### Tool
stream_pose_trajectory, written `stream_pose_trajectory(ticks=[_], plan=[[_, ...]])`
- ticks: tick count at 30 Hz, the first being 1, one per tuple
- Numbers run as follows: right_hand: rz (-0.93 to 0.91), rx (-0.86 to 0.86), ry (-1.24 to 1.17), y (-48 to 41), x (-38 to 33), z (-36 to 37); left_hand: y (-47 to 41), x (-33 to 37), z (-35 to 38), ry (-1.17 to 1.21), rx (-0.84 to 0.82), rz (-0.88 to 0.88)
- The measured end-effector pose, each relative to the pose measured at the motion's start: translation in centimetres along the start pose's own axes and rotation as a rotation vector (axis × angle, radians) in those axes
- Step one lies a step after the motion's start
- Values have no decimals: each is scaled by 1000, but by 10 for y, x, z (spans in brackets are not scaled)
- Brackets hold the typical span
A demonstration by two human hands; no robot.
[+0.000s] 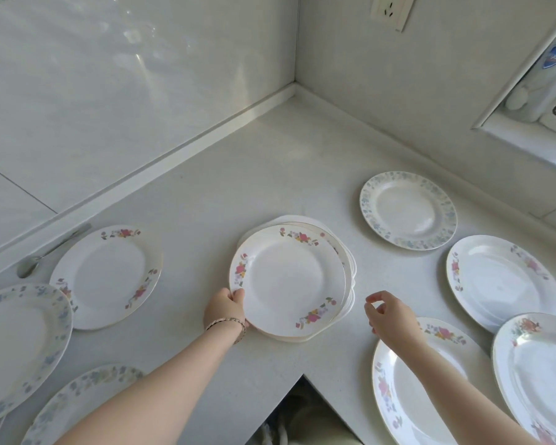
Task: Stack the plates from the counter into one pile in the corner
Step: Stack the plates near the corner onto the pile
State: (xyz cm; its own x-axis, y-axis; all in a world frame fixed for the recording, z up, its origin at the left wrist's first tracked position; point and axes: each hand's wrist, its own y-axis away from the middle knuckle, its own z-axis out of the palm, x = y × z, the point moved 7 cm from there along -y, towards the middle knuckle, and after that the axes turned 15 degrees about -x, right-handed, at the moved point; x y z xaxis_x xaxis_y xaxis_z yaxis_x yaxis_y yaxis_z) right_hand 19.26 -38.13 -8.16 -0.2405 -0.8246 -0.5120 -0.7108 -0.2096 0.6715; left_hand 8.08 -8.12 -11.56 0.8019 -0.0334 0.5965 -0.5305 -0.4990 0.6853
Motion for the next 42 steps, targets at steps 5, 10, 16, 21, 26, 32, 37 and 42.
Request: stream_pose_trajectory(ticks=[5, 10, 16, 21, 26, 32, 37, 42], plan=[[-3, -18, 16, 0, -6, 2, -4, 11, 7, -229, -65, 19], [-40, -42, 88, 3, -24, 5, -2, 19, 11, -407, -80, -4], [-151, -120, 248, -2, -75, 31, 0, 2, 2, -246, -171, -106], [-264, -308, 492, -2, -137, 95, 11, -44, -61, -140, -81, -145], [-389, -432, 661, 14, -200, 183, 36, -124, -164, 127, 144, -235], [-475, -462, 808, 44, -260, 285, 77, -239, -279, 534, 467, -449], [-431, -450, 851, 57, -278, 337, 61, -278, -304, 1117, 366, -306], [-335, -411, 834, 57, -272, 350, 45, -260, -307, 1365, 307, -184]])
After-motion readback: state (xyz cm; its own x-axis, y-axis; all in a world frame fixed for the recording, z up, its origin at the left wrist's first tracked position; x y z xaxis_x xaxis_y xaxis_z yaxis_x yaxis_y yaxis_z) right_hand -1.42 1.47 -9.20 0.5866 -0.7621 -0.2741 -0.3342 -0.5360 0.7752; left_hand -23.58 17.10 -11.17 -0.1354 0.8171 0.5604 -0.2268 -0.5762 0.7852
